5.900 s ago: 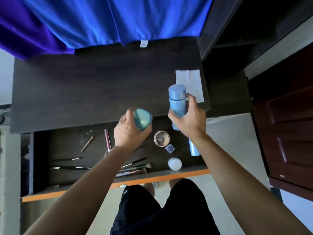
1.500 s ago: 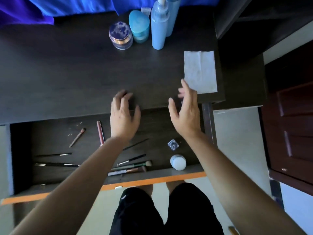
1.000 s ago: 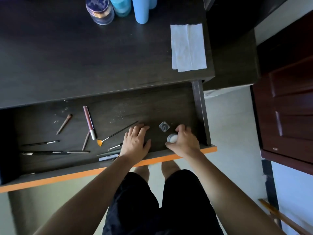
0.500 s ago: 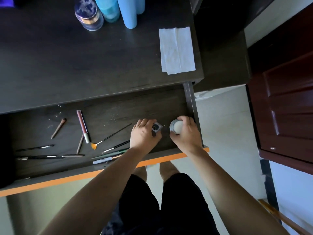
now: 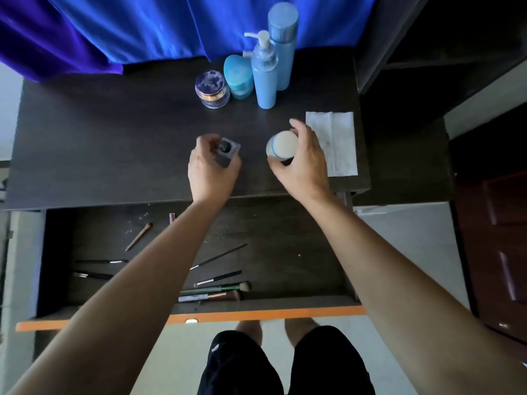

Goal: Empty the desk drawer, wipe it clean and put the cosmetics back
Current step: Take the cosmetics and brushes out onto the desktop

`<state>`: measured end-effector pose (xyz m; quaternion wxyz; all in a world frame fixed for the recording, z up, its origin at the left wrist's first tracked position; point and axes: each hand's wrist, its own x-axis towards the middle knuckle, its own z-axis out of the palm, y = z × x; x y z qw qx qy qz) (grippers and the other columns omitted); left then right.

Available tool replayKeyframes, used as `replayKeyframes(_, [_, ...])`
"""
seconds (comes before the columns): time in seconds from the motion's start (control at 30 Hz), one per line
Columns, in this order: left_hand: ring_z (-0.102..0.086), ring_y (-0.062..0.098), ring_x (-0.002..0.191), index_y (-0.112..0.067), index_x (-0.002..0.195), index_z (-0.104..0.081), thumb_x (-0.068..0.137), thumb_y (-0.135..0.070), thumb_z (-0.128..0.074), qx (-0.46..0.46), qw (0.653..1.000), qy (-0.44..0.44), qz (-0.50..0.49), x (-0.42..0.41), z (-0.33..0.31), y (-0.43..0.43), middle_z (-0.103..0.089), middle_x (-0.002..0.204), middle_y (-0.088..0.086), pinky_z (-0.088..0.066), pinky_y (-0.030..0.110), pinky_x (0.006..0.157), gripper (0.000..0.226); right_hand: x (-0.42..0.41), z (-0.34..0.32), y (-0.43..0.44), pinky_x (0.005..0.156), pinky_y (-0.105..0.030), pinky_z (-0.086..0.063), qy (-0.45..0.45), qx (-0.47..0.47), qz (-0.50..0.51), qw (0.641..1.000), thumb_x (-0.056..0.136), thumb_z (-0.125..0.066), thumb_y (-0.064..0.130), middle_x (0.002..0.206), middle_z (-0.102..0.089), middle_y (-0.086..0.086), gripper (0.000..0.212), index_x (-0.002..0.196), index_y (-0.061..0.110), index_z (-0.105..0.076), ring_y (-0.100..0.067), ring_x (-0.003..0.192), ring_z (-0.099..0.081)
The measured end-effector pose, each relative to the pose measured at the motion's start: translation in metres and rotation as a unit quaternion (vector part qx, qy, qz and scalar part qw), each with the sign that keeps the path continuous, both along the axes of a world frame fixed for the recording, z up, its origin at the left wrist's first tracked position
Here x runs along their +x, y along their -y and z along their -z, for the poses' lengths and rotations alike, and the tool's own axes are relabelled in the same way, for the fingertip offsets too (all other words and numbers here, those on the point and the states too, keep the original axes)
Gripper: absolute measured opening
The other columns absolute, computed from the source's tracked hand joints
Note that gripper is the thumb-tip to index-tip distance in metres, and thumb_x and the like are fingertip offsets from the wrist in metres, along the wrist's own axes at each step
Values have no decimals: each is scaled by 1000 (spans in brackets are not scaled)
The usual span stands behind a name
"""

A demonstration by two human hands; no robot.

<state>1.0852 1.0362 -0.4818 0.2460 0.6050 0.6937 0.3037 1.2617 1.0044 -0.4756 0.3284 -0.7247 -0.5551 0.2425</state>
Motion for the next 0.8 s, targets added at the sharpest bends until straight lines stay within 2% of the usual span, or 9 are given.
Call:
replayKeyframes(0.07, [-62,21,95,-20,110,-54,74,-41,-70,-15,1000,6,-16,-1,11,-21,-66,101,-4,-49,40,87,44,-5,8,-26,102,-30,-43,18,1,-11,1000,80,-78,29,135,-55,-6,74,142,13,-42,-21,125,-52])
replayKeyframes(0.17, [-62,22,96,-18,111,-57,73,-41,-68,-10,1000,-9,-25,-9,27,-46,-66,104,-2,-49,40,89,45,-11,23,-56,102,-30,-40,46,-10,-32,998,81,-76,29,137,-53,-7,72,142,14,-43,-23,126,-50])
replayKeyframes(0.27, [-58,21,106,-14,117,-59,78,-36,-69,-3,999,-43,-8,-12,39,-65,-64,112,2,-44,31,95,45,-15,36,-74,96,-32,-41,69,-7,-41,997,82,-74,32,135,-54,-8,70,142,14,-45,-26,124,-51])
replayKeyframes(0.4, [-59,20,101,-14,113,-64,84,-45,-64,26,998,-61,15,-11,47,-82,-66,107,2,-41,24,88,43,-18,47,-84,97,-34,-43,87,1,-32,996,82,-74,36,136,-55,-6,71,144,16,-45,-26,124,-50])
replayKeyframes(0.5, [-61,18,101,-16,118,-64,85,-47,-63,34,997,-63,15,-15,50,-82,-68,108,0,-43,24,89,46,-19,52,-83,99,-31,-43,91,11,-20,996,82,-75,37,137,-56,-5,72,145,17,-46,-25,124,-52])
replayKeyframes(0.57, [-60,14,103,-15,127,-59,84,-47,-64,24,999,-38,15,-18,47,-74,-65,114,-1,-47,23,91,55,-19,50,-81,101,-32,-42,83,15,-19,996,82,-75,35,140,-55,-6,74,146,15,-45,-26,126,-52])
replayKeyframes(0.67, [-54,5,110,-10,139,-46,86,-41,-65,-24,999,29,9,-25,37,-53,-53,131,2,-44,11,91,64,-23,42,-73,109,-33,-36,51,-4,-27,998,83,-76,32,149,-45,-10,87,155,15,-30,-26,136,-44])
replayKeyframes(0.73, [-52,4,107,-9,137,-48,90,-35,-62,-33,999,39,-8,-38,31,-28,-51,130,4,-47,19,94,55,-29,39,-56,113,-33,-33,50,-4,-20,999,84,-76,35,154,-35,-14,95,157,17,-18,-27,143,-35])
replayKeyframes(0.8, [-53,6,104,-12,132,-52,92,-31,-58,-35,999,17,-13,-58,28,6,-52,125,4,-49,32,95,45,-36,38,-28,114,-37,-33,60,4,0,998,87,-71,38,156,-32,-16,89,157,16,-21,-28,145,-31])
